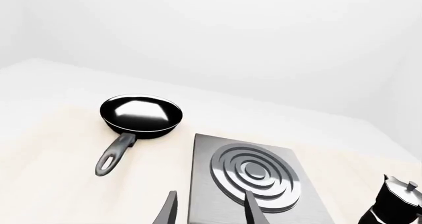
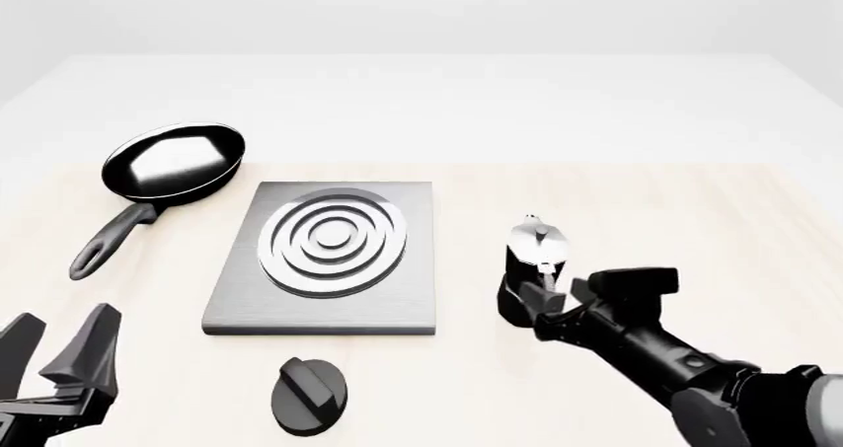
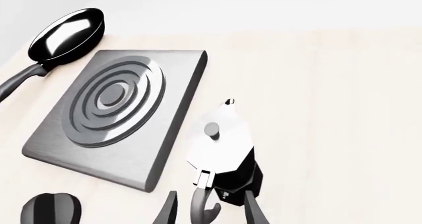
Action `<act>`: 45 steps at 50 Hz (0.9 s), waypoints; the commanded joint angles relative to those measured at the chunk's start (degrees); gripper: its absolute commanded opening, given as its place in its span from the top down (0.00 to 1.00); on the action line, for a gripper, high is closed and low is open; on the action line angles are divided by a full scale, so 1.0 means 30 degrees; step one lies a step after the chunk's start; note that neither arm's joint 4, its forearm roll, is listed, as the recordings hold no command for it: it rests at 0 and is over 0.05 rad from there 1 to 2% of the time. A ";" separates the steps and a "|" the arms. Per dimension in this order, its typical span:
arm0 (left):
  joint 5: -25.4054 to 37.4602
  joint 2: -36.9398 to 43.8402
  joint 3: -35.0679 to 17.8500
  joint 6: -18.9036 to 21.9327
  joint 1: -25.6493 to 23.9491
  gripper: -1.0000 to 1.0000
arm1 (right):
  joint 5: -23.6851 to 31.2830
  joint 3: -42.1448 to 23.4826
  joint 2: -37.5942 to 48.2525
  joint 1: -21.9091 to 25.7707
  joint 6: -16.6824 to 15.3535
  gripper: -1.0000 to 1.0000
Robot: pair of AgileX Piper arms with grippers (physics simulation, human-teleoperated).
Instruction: Turn on the stove and put the moka pot on it.
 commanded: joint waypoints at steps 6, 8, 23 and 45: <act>-0.0143 0.0183 -0.0002 -0.0088 0.0013 0.00 | -0.1135 0.0055 0.1414 0.0195 0.0324 0.00; -0.0155 0.0195 0.0004 -0.0094 0.0014 0.00 | -0.1324 0.0093 0.1611 0.0220 0.0382 0.00; -0.0217 0.0271 0.0017 -0.0088 -0.0036 0.00 | -0.2434 0.0298 0.2749 0.0112 0.0675 0.00; -0.0018 0.0012 0.0024 -0.0032 -0.0187 0.00 | 0.2148 0.0155 -0.2412 -0.0861 -0.1484 1.00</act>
